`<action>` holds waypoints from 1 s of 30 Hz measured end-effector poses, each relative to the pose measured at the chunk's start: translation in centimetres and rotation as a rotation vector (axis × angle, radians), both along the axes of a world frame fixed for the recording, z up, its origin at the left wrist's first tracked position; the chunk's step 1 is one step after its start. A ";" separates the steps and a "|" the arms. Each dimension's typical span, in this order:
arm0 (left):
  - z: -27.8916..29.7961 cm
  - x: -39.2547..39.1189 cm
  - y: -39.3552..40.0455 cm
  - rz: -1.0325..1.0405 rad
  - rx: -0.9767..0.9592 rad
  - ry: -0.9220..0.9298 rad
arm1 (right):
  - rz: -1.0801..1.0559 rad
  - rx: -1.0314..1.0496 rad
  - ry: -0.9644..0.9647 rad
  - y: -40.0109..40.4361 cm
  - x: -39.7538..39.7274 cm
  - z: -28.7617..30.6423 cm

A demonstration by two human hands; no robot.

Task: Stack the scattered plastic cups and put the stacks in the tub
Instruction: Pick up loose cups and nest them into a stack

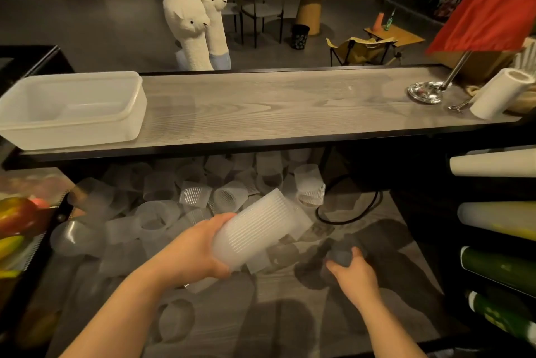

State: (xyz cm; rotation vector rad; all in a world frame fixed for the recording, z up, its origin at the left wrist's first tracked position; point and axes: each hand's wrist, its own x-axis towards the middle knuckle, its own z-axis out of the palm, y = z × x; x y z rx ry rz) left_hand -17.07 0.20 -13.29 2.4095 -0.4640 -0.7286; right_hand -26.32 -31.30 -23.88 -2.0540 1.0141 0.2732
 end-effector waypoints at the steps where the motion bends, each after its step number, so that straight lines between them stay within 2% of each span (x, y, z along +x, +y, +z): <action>1: -0.1 0.0 -0.1 -0.004 0.006 -0.001 | -0.055 0.044 -0.070 0.3 0.4 1.1; 3: -0.1 0.1 -0.4 -0.023 0.026 -0.005 | -0.140 0.160 -0.257 0.9 1.5 3.9; 5: -0.1 0.3 -0.8 -0.046 0.045 -0.007 | -0.149 0.372 -0.436 1.3 2.6 7.1; 7: 0.1 0.5 -1.1 -0.060 0.053 -0.010 | -0.087 0.553 -0.540 0.9 3.4 9.8; 9: 0.3 0.8 -1.1 -0.068 0.053 -0.030 | 0.033 0.608 -0.579 0.0 3.6 12.0; 13: 1.0 0.9 -0.9 -0.110 0.049 -0.058 | 0.425 0.507 -0.475 -0.8 4.1 14.6; 15: 1.4 0.9 -0.9 -0.118 0.035 -0.063 | 0.515 0.518 -0.417 -0.7 4.8 15.4; 18: 1.9 0.9 -1.0 -0.121 0.016 -0.063 | 0.625 0.408 -0.321 -0.8 6.4 16.2; 25: 2.1 1.1 -1.7 -0.130 0.034 -0.111 | 0.852 0.385 -0.043 2.2 9.0 15.5; 27: 1.6 1.0 -1.9 -0.142 0.049 -0.102 | 0.775 0.515 -0.094 3.4 9.0 14.5; 29: 1.2 0.9 -1.5 -0.097 0.033 -0.073 | 0.463 0.704 -0.257 3.6 8.9 12.5; 30: 1.0 0.9 -1.1 -0.066 0.020 -0.067 | 0.286 0.669 -0.336 3.3 8.8 11.3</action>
